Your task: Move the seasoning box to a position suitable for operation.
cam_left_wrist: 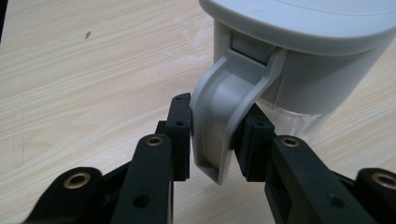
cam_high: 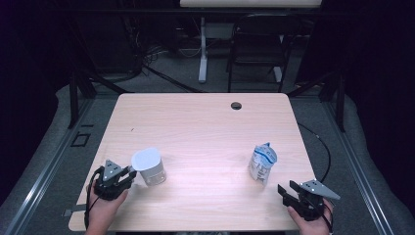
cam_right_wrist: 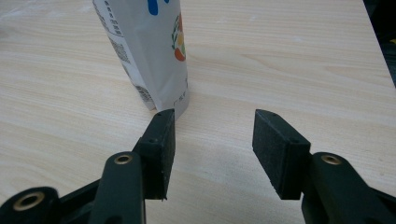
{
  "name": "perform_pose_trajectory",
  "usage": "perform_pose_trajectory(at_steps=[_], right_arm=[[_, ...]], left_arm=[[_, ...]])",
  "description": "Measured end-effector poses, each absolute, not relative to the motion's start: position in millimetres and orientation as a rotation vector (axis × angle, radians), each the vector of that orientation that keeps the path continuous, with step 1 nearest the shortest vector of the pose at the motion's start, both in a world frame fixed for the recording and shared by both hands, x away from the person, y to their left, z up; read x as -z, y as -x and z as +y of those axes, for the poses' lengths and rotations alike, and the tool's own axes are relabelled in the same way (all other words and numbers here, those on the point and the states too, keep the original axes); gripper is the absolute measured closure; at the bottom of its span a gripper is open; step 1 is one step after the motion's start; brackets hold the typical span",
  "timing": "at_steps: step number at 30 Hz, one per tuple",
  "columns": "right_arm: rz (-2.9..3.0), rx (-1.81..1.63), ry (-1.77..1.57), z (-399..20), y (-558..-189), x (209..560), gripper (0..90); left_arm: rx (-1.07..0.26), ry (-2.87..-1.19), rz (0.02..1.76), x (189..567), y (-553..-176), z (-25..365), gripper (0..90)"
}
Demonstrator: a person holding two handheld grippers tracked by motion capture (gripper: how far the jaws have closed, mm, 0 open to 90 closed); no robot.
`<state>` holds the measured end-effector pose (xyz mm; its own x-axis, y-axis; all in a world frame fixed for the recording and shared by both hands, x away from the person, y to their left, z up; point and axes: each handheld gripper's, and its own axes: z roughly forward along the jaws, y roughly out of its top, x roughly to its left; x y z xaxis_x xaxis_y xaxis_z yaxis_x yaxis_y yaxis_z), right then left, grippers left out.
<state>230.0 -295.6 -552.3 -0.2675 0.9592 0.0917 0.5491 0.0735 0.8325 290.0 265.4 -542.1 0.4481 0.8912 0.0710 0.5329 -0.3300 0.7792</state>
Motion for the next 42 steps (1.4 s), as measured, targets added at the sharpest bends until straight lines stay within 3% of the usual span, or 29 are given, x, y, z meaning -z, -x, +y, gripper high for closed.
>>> perform_pose_trajectory(at_steps=[42], right_arm=[[1.94, -1.101, -1.414, -277.4, -228.2, 550.0, 49.3]], left_arm=[[-0.587, -2.133, 0.863, 537.3, -259.0, 180.4, 70.8]])
